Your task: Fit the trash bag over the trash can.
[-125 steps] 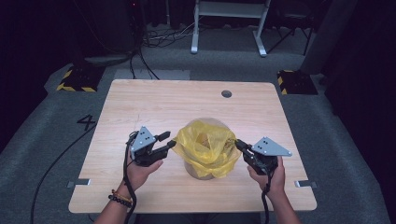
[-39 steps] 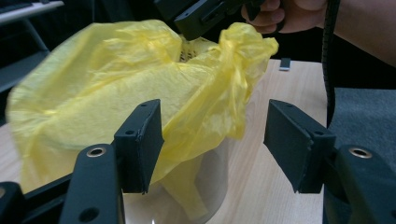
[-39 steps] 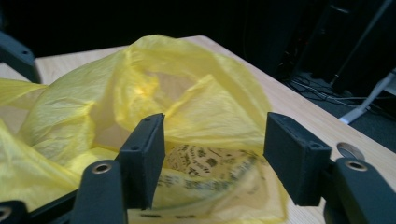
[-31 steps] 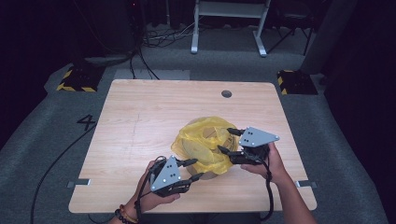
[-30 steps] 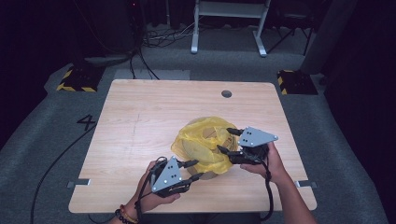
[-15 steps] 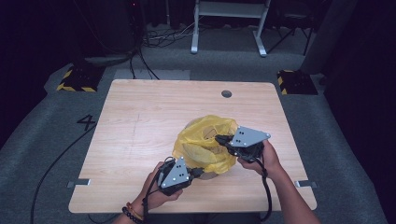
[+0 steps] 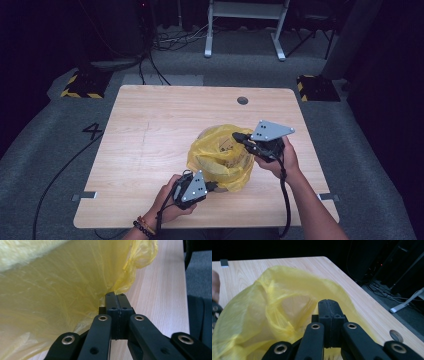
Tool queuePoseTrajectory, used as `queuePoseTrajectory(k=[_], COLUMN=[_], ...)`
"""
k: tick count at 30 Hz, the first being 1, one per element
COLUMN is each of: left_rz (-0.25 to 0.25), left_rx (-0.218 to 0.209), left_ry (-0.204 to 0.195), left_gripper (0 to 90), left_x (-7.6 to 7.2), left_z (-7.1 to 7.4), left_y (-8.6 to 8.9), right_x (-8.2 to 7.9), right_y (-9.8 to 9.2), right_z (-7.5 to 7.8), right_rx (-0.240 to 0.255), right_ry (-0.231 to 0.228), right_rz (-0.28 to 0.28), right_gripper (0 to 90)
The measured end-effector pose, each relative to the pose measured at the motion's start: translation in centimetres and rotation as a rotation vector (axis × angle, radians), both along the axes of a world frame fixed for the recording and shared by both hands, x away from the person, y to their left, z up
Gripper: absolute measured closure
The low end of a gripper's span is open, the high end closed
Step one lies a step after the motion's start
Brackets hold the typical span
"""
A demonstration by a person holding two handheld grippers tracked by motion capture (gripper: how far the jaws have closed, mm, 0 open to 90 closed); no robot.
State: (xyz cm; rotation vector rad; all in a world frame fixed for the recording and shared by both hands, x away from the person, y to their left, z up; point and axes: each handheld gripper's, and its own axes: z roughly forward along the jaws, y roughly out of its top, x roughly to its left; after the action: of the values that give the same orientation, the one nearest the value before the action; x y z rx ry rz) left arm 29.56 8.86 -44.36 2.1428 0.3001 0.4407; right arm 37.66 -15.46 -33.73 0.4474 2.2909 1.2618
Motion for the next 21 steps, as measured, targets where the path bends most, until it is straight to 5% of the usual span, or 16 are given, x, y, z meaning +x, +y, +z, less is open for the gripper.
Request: queuePoseTrajectory(k=[5,15,18,21], left_rz=[-0.002,-0.010,0.006,0.016], left_rx=[0.011,0.022,-0.002,-0.039], left_ry=[0.002,0.026,0.018,0.033], left_gripper=[90.0,90.0,89.7,86.7], left_x=[0.1,0.4,0.3,0.3], left_z=[-0.2,-0.9,-0.8,-0.4], left_y=[0.1,0.5,0.9,1.4], right_x=[1.9,5.4,5.8,5.1], right_y=[0.9,0.8,0.3,-0.3], right_z=[0.5,0.1,-0.2,0.0], right_rx=[0.000,0.019,0.049,0.065], right_ry=[0.028,0.074,0.096,0.088], right_rz=[0.002,-0.104,-0.104,-0.081], right_gripper=[90.0,90.0,90.0,79.5])
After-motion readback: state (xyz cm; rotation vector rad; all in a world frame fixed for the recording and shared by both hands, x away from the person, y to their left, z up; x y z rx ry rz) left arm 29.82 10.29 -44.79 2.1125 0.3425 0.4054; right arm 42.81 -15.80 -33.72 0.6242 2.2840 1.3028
